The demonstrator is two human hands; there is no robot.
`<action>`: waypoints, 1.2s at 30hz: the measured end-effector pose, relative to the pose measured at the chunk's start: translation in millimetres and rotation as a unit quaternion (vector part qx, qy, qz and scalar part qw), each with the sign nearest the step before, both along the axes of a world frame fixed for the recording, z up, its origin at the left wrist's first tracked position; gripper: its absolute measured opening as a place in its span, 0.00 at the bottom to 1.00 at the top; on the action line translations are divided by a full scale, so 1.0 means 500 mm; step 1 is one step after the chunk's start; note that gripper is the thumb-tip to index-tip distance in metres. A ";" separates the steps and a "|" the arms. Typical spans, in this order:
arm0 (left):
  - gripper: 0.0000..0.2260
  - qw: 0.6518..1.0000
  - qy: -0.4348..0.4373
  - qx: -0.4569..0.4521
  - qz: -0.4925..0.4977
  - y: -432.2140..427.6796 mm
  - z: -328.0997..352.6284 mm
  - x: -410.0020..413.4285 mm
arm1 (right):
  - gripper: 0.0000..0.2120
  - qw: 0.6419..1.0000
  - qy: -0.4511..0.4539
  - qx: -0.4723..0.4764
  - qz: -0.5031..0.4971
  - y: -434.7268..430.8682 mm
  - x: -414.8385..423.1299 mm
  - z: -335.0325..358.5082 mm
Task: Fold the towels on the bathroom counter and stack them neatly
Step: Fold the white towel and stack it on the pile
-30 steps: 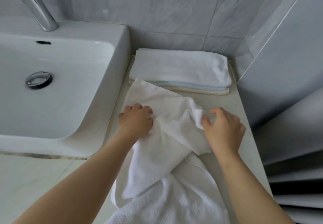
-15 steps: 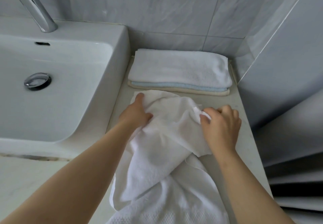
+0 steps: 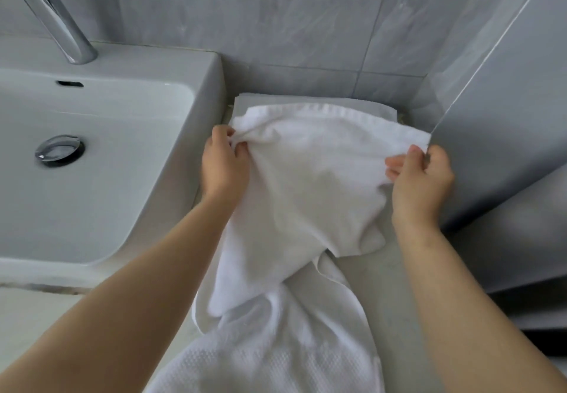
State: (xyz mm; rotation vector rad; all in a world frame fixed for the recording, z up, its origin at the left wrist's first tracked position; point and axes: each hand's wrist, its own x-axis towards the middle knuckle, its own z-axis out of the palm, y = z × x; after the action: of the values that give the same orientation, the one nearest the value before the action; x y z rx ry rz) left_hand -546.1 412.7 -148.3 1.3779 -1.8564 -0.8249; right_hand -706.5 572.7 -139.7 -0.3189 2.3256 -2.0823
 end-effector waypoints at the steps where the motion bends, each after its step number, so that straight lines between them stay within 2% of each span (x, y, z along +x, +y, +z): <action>1: 0.12 1.000 -0.010 -0.004 0.006 -0.012 0.004 -0.010 | 0.09 1.000 -0.001 0.002 0.005 -0.015 -0.007 0.006; 2: 0.13 1.000 -0.021 -0.005 0.011 -0.024 0.005 -0.019 | 0.06 1.000 -0.006 0.001 0.024 -0.029 -0.013 0.011; 3: 0.16 0.999 -0.035 -0.006 0.015 -0.034 0.003 -0.025 | 0.11 0.998 -0.017 0.009 0.057 -0.042 -0.017 0.013; 5: 0.23 0.996 -0.087 -0.019 0.004 -0.043 -0.009 -0.032 | 0.28 0.987 -0.031 0.031 0.157 -0.060 -0.019 0.008; 7: 0.27 0.984 -0.166 -0.040 -0.046 -0.033 -0.027 -0.033 | 0.34 0.969 0.011 0.089 0.230 -0.071 -0.007 -0.004; 10: 0.25 0.940 -0.291 -0.041 -0.173 0.001 -0.066 -0.028 | 0.31 0.933 0.082 0.235 0.260 -0.064 0.016 -0.046; 12: 0.23 0.919 -0.328 -0.013 -0.219 0.018 -0.085 -0.019 | 0.27 0.929 0.094 0.282 0.221 -0.045 0.039 -0.076; 14: 0.23 0.928 -0.313 -0.014 -0.200 0.030 -0.089 -0.005 | 0.21 0.948 0.102 0.267 0.137 -0.016 0.072 -0.102; 17: 0.22 0.943 -0.267 -0.067 -0.187 0.059 -0.081 0.026 | 0.13 0.958 0.127 0.255 0.029 0.038 0.111 -0.136; 21: 0.23 0.947 -0.207 -0.148 -0.198 0.129 -0.088 0.083 | 0.09 0.964 0.040 0.249 0.083 0.087 0.155 -0.149; 24: 0.20 0.940 -0.209 -0.198 -0.184 0.177 -0.089 0.115 | 0.12 0.935 0.086 0.313 0.142 0.104 0.193 -0.153; 26: 0.19 0.921 -0.233 -0.231 -0.210 0.201 -0.088 0.123 | 0.14 0.904 0.113 0.368 0.186 0.112 0.210 -0.158; 28: 0.19 0.899 -0.269 -0.248 -0.241 0.212 -0.089 0.119 | 0.11 0.894 0.111 0.380 0.209 0.120 0.217 -0.153; 30: 0.16 0.893 -0.286 -0.241 -0.250 0.207 -0.089 0.112 | 0.06 0.908 0.112 0.349 0.202 0.132 0.219 -0.146; 33: 0.08 0.902 -0.283 -0.229 -0.234 0.188 -0.089 0.104 | 0.07 0.931 0.096 0.296 0.189 0.155 0.222 -0.131; 36: 0.06 0.923 -0.256 -0.207 -0.198 0.173 -0.066 0.093 | 0.08 0.959 0.018 0.232 0.164 0.183 0.228 -0.109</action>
State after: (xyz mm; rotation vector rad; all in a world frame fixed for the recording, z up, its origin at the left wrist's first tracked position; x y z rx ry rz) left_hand -499.6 499.3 -181.1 1.0148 -2.5899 -0.2163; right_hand -592.7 664.3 -194.0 -0.6743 2.4761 -1.3504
